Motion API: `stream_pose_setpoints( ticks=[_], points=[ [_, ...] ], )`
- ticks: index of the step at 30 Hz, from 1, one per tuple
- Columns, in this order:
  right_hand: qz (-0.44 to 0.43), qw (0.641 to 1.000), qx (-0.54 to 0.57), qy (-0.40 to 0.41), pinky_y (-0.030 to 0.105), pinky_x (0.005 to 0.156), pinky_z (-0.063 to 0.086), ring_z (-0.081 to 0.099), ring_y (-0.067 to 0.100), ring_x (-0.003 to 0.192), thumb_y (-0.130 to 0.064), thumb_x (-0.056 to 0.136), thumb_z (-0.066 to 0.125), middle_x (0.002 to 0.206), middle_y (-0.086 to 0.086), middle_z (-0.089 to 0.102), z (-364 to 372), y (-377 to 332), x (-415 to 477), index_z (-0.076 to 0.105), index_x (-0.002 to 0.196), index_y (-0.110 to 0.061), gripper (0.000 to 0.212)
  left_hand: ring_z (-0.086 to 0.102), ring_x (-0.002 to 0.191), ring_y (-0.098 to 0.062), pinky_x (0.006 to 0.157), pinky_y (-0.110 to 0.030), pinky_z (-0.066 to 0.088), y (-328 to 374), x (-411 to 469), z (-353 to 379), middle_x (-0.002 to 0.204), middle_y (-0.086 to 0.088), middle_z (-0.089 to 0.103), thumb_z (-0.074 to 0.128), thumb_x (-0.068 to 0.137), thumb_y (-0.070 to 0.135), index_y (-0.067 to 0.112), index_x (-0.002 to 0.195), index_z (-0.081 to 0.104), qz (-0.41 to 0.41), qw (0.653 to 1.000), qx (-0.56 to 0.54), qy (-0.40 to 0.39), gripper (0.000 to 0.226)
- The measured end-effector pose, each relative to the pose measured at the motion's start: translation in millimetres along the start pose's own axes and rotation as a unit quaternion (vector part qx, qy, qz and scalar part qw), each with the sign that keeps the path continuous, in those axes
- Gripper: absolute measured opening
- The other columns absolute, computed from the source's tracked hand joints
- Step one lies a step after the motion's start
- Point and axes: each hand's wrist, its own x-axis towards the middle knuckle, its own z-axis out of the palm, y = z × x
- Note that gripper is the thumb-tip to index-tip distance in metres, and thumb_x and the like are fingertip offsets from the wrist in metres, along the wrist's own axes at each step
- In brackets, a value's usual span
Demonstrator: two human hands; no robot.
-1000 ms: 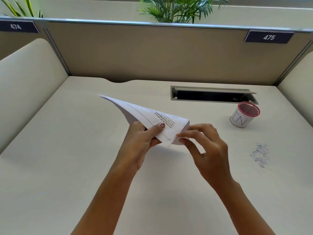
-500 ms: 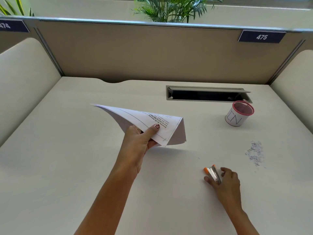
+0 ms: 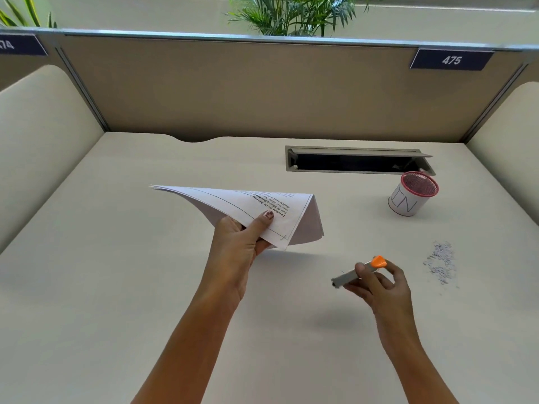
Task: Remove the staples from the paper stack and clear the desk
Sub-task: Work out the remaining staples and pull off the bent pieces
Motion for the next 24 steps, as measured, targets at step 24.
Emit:
stream_pose_setpoints(
  ticks=[24],
  points=[
    [0.042,0.974,0.203,-0.088,0.032,0.088,0.055,0.07,0.031,0.095,-0.009,0.074,0.066,0.089,0.014,0.07,73,-49,-63,0.065,0.089,-0.001,0.018,0.07,0.094,-0.015,0.093,-0.046,0.054,-10,-9,23,0.089,0.008,0.075,0.061,0.09,0.005,0.022,0.089,0.066,0.056,0.995,-0.003,0.085,0.018]
  ],
)
